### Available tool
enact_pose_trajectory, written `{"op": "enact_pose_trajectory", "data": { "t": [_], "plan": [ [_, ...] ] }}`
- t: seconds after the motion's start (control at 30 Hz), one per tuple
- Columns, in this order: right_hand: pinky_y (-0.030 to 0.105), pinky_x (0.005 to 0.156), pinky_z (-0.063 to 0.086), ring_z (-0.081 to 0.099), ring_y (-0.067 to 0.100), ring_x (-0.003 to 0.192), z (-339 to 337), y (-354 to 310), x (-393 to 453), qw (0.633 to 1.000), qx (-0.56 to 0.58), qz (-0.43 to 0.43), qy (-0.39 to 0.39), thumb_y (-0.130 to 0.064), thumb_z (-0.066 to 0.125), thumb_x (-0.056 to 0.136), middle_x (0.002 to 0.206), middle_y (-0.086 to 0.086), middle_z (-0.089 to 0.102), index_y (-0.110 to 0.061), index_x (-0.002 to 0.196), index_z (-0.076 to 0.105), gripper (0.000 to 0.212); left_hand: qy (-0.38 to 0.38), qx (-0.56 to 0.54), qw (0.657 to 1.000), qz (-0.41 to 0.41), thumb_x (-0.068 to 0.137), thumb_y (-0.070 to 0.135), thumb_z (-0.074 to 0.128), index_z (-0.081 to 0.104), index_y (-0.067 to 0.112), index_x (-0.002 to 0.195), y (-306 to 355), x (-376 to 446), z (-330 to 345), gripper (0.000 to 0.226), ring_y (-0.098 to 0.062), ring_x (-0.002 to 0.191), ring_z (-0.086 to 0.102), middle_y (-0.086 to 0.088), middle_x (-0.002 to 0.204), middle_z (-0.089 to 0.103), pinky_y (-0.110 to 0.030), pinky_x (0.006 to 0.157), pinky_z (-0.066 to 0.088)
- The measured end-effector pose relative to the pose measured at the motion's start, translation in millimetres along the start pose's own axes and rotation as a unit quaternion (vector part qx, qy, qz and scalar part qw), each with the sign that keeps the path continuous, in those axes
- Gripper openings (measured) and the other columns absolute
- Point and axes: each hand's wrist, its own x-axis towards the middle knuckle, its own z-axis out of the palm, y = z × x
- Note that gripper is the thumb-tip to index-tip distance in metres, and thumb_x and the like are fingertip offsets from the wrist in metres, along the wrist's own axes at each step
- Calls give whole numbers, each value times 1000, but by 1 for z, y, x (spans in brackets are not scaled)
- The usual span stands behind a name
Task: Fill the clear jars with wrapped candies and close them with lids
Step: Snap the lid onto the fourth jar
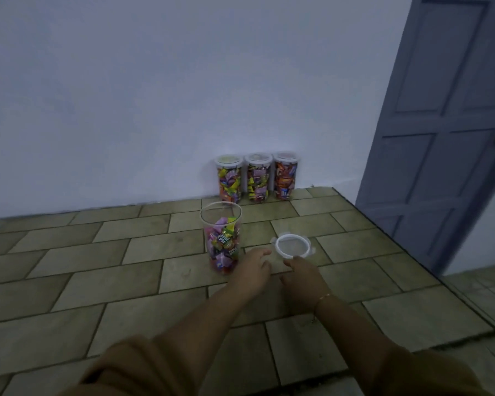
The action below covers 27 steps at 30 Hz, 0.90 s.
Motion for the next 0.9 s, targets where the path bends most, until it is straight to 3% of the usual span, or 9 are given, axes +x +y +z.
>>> {"op": "enact_pose_trajectory", "data": {
  "t": [0.07, 0.23, 0.37, 0.47, 0.57, 0.63, 0.73, 0.83, 0.9],
  "plan": [
    [36, 101, 40, 42, 22, 124, 1, 7, 13, 997, -64, -8, 28, -35, 41, 92, 140, 1, 46, -27, 129, 51, 39, -9, -3, 1000, 9, 96, 13, 45, 48, 12, 135, -2, 11, 4, 39, -17, 128, 42, -5, 141, 46, -18, 98, 30],
    [45, 110, 27, 24, 25, 138, -1, 8, 27, 985, -167, -31, 36, -30, 36, 97, 146, 2, 34, -23, 133, 45, 38, -16, -8, 999, 26, 96, 12, 44, 47, 14, 136, -6, 26, 13, 40, -16, 129, 41, -5, 141, 46, -21, 101, 31],
    [50, 110, 25, 37, 26, 130, -1, 16, 44, 977, -210, -41, 11, -26, 32, 97, 133, 4, 49, -19, 128, 48, 35, -15, 13, 999, 46, 97, 11, 43, 45, 14, 138, -6, 29, 15, 42, -15, 130, 40, -3, 143, 44, -17, 103, 27],
    [49, 107, 33, 50, 26, 120, -5, 16, 52, 966, -251, -48, -31, -24, 33, 98, 126, 4, 58, -18, 124, 52, 32, -9, 31, 998, 56, 97, 7, 40, 42, 13, 141, -4, 29, 16, 44, -13, 137, 33, -3, 150, 37, -8, 103, 15],
    [46, 105, 38, 48, 26, 123, -6, 11, 62, 969, -225, -78, -61, -21, 35, 98, 132, 6, 53, -18, 130, 49, 35, -16, 60, 995, 78, 94, 4, 42, 43, 11, 140, -3, 35, 11, 46, -16, 140, 28, -5, 151, 34, -10, 107, 12],
    [41, 108, 35, 45, 23, 125, -5, 12, 64, 974, -183, -109, -81, -22, 36, 99, 135, 6, 49, -18, 133, 47, 36, -38, 82, 993, 73, 91, 4, 45, 46, 14, 138, -5, 35, 11, 48, -21, 136, 34, -9, 146, 41, -22, 110, 23],
    [43, 112, 27, 42, 21, 127, -5, 15, 61, 973, -146, -159, -84, -27, 34, 99, 134, 4, 50, -22, 134, 48, 38, -52, 114, 989, 76, 86, 8, 47, 53, 22, 129, -14, 29, 15, 46, -22, 115, 49, -7, 124, 52, -32, 96, 42],
    [33, 108, 32, 48, 21, 120, -9, 15, 62, 968, -120, -198, -98, -31, 38, 95, 128, 6, 57, -20, 128, 57, 39, -32, 132, 986, 94, 87, 12, 46, 57, 15, 120, -23, 23, 17, 35, -21, 118, 46, -7, 121, 55, -29, 97, 40],
    [27, 99, 39, 55, 20, 109, -15, 8, 63, 960, -105, -230, -122, -46, 34, 86, 117, 7, 64, -18, 118, 65, 53, -22, 146, 983, 106, 87, 13, 46, 59, 12, 117, -27, 21, 16, 33, -20, 124, 42, -6, 123, 56, -24, 103, 34]
  ]
}}
